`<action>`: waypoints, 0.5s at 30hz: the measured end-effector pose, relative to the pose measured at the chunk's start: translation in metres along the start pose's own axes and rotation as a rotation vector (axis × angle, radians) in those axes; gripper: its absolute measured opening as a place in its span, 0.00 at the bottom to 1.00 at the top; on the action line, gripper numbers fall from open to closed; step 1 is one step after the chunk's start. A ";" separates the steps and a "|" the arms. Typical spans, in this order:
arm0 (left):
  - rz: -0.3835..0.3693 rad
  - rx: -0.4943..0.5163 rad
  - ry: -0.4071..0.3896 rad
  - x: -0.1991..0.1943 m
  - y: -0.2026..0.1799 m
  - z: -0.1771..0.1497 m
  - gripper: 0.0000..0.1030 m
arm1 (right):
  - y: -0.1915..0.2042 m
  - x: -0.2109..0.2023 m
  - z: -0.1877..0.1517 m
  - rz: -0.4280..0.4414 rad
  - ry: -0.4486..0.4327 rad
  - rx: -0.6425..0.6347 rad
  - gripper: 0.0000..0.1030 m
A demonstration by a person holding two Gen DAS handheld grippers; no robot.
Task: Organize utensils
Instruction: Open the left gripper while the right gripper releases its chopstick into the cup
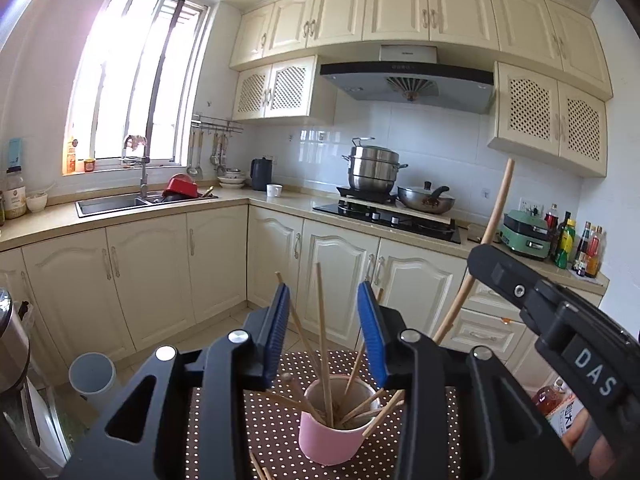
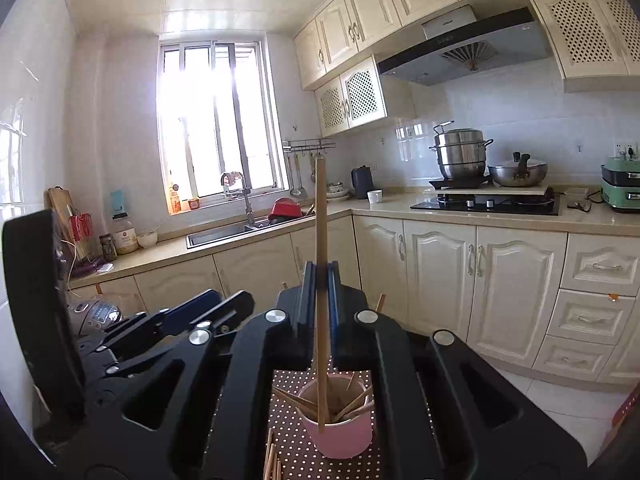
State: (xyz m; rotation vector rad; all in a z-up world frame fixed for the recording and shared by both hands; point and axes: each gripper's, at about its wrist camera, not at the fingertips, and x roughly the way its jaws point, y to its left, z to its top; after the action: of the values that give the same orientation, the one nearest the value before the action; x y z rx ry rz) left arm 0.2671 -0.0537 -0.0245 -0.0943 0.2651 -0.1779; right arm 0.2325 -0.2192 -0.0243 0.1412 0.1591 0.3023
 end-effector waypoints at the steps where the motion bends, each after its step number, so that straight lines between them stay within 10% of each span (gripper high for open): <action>1: 0.009 -0.003 -0.006 -0.003 0.002 0.001 0.37 | 0.001 0.001 0.000 -0.003 -0.001 -0.003 0.06; 15: 0.094 -0.006 -0.054 -0.023 0.025 0.003 0.38 | 0.008 0.018 -0.006 -0.030 -0.003 -0.029 0.06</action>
State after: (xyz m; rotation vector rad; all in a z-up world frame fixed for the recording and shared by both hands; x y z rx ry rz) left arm 0.2503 -0.0245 -0.0190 -0.0920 0.2161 -0.0811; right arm 0.2463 -0.2057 -0.0317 0.1106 0.1537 0.2748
